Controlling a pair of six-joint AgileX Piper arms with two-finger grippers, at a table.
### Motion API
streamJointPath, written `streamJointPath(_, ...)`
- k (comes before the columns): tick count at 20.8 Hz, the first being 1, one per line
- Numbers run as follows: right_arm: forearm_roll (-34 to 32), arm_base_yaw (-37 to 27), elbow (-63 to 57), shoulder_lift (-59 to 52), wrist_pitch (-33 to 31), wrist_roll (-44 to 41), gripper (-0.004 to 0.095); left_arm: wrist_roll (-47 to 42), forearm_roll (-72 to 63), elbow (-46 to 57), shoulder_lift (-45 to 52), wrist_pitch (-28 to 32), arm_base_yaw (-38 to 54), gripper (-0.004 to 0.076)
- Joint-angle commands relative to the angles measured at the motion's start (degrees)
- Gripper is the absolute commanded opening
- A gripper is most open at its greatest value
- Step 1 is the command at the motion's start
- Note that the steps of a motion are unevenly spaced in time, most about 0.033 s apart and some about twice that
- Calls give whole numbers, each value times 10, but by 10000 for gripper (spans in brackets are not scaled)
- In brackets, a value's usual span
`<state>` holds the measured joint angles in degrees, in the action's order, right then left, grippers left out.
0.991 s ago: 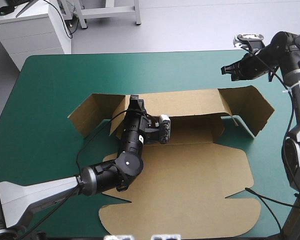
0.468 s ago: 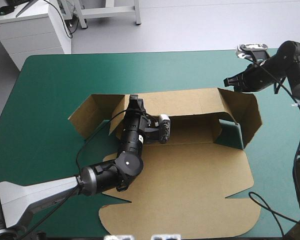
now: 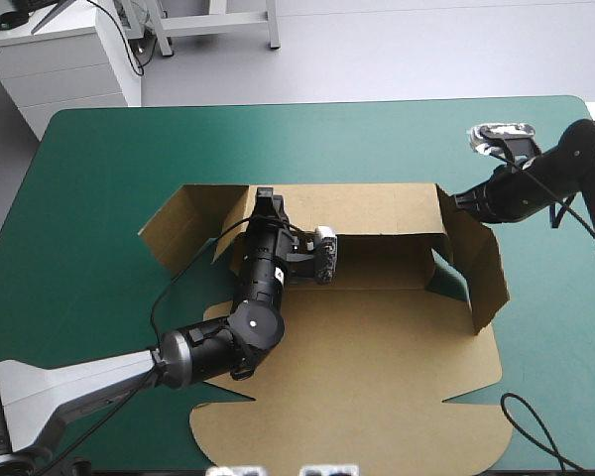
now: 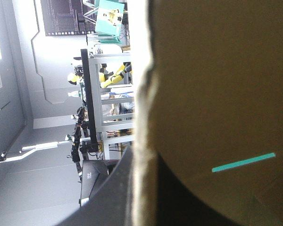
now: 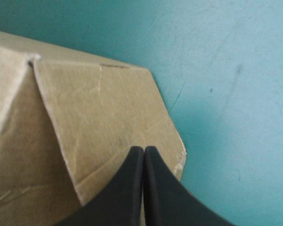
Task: Fold the box
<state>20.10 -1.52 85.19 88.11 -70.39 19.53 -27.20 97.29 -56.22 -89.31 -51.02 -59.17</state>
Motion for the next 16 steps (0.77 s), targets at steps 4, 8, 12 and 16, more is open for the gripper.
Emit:
streamJointPath(4,17,0,-57,-73,-11,14,-19,-5,76,-14,21,-21,-3,-8)
streamJointPath(8,65,0,-120,-115,24,55,-19,-5,76,-14,21,-21,-3,-8)
streamJointPath(12,146,0,-213,-154,120,127,-19,-5,76,-14,21,-21,-3,-8)
streamJointPath(16,181,0,-272,-196,159,181,-19,-5,76,-14,21,-21,-3,-8)
